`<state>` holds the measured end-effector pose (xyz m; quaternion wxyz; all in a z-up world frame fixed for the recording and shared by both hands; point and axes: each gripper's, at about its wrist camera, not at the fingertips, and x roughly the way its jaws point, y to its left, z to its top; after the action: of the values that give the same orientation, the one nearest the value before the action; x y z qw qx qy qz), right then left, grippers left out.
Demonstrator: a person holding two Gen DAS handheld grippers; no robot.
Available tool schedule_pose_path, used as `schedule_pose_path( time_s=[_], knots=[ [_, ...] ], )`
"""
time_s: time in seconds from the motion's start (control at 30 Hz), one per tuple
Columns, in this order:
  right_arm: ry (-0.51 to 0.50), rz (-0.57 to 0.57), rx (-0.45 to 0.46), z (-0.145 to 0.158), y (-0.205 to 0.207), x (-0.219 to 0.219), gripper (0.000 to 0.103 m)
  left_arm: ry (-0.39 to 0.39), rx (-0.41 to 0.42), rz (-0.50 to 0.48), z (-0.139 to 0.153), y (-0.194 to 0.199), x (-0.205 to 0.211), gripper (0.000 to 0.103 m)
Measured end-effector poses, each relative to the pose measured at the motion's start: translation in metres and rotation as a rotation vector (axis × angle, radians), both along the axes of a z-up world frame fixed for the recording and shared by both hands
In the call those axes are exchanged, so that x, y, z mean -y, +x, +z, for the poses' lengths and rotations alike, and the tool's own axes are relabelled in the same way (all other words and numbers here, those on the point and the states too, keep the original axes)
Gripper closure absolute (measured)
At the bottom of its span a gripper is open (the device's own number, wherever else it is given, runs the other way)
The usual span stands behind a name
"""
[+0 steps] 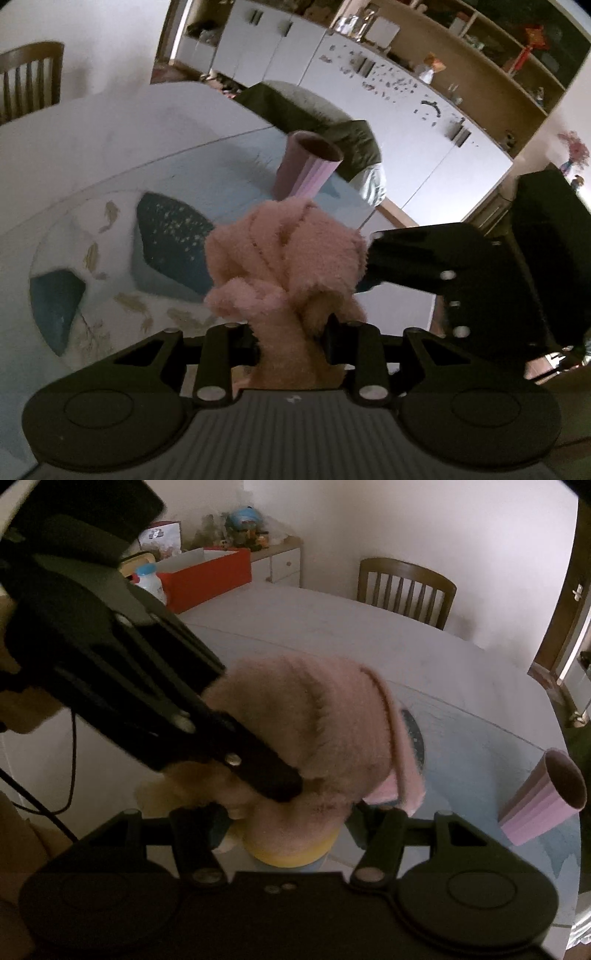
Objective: Clean container
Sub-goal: 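Wipe the turned jar with the towel in the left tool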
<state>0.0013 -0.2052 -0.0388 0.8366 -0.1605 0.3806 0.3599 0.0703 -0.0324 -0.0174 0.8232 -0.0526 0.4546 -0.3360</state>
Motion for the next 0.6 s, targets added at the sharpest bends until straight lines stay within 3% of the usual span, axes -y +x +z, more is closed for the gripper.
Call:
schedule_pose_path(
  time_s=[0.33,0.6],
  knots=[
    [0.028,0.002,-0.005,-0.003,0.0,0.011,0.041,-0.063,-0.044,0.082,-0.01,0.014,-0.015,0.074],
    [0.043,0.009,-0.009,-0.004,-0.002,0.018,0.041,0.015,-0.101,0.118,-0.044,0.024,-0.013,0.074]
  ],
)
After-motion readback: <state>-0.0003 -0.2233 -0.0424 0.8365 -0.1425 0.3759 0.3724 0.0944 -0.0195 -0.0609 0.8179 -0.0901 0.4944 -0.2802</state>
